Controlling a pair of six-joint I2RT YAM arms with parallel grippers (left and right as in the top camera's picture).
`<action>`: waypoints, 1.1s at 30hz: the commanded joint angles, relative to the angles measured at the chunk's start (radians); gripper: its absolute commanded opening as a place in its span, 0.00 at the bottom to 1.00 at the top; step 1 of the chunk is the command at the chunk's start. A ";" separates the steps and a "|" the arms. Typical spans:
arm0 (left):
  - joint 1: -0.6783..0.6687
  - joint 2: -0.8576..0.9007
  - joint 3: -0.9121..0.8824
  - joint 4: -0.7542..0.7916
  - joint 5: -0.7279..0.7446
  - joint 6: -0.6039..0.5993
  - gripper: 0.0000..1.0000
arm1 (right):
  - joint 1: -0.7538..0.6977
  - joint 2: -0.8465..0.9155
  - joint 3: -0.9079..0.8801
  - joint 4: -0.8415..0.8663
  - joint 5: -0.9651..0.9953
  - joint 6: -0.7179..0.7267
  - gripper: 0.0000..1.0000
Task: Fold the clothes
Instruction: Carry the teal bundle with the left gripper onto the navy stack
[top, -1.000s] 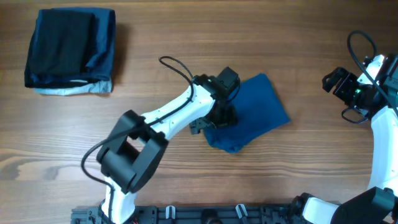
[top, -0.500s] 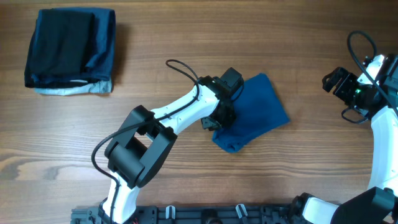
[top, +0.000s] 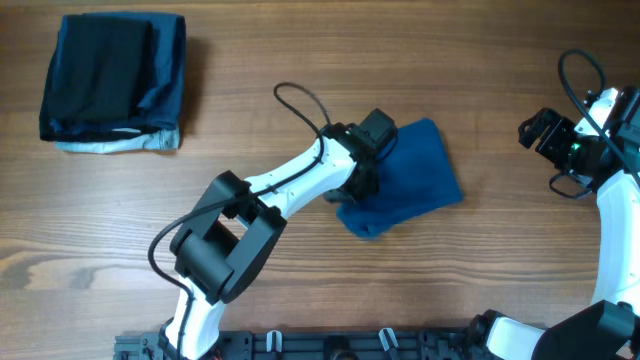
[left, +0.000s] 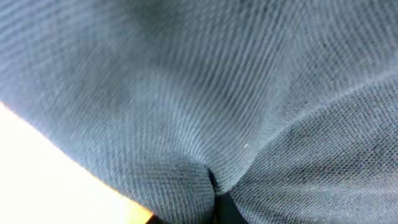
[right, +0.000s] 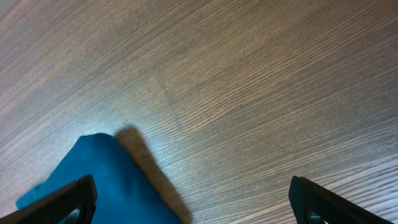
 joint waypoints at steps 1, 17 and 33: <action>0.016 0.037 0.021 0.021 -0.307 0.198 0.04 | 0.000 -0.004 0.009 0.000 0.014 0.002 1.00; 0.050 -0.044 0.089 0.068 -0.360 0.274 0.99 | 0.000 -0.004 0.009 0.000 0.014 0.002 1.00; 0.229 0.021 0.093 0.082 0.256 0.397 1.00 | 0.000 -0.004 0.009 0.000 0.014 0.002 1.00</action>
